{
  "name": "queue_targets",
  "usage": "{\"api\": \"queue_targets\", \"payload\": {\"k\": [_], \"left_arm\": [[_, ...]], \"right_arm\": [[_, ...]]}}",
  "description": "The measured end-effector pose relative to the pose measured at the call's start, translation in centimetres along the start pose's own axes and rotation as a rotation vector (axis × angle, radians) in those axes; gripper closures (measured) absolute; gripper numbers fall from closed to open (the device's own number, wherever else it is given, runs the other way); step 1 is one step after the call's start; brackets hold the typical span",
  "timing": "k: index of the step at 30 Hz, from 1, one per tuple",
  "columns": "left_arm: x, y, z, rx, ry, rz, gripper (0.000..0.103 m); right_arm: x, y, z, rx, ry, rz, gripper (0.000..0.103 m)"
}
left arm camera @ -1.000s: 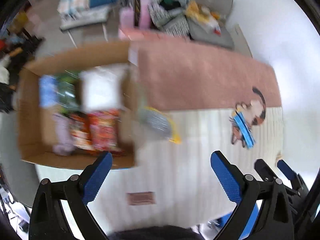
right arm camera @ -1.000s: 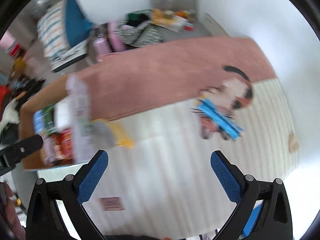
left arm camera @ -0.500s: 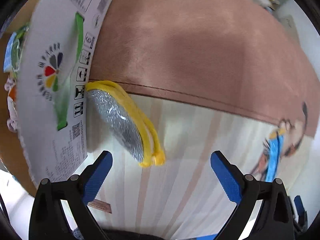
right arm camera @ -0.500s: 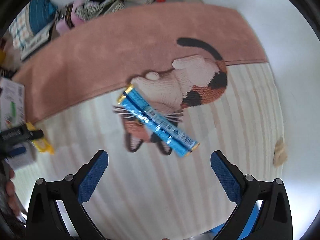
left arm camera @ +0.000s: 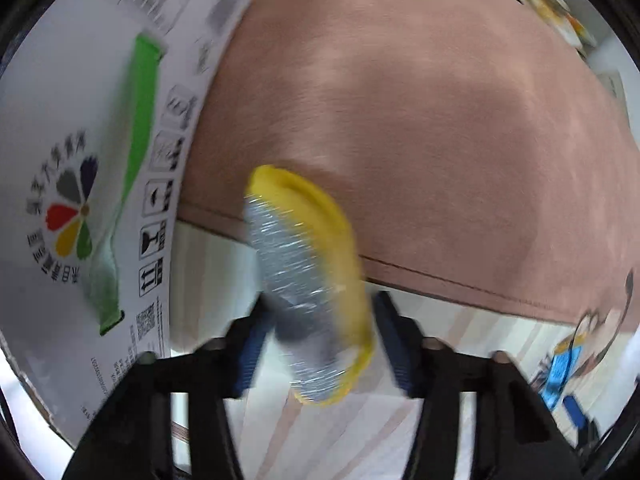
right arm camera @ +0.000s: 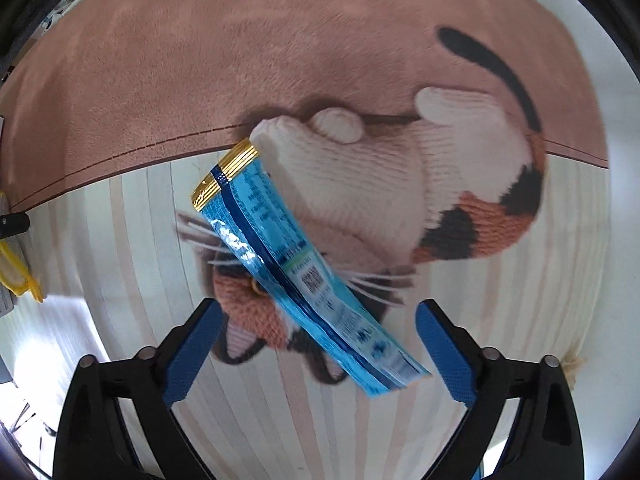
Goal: Organize soft objects
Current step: 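Grasp the yellow scrub sponge with the left tool while the right tool grasps the blue stick package, then place the sponge and blue stick package into the box, open both tools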
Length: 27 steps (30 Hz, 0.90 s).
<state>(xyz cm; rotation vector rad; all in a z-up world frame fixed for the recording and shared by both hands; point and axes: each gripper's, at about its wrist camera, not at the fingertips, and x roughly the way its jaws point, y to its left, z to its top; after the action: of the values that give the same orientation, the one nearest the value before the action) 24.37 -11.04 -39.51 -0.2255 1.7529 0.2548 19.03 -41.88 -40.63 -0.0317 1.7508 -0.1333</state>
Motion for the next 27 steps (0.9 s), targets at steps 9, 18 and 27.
{"api": "queue_targets", "payload": {"k": [9, 18, 27], "left_arm": [[0.2, -3.5, -3.5, 0.178, -0.033, 0.039, 0.064], [-3.5, -5.3, -8.0, 0.319, -0.114, -0.018, 0.064], [-12.2, -0.4, -9.9, 0.365, -0.241, -0.158, 0.065]], "right_arm": [[0.4, -0.2, 0.5, 0.079, 0.054, 0.101, 0.078], [-3.8, 0.3, -0.5, 0.142, -0.015, 0.189, 0.09], [-13.9, 6.4, -3.5, 0.06, -0.172, 0.296, 0.09]]}}
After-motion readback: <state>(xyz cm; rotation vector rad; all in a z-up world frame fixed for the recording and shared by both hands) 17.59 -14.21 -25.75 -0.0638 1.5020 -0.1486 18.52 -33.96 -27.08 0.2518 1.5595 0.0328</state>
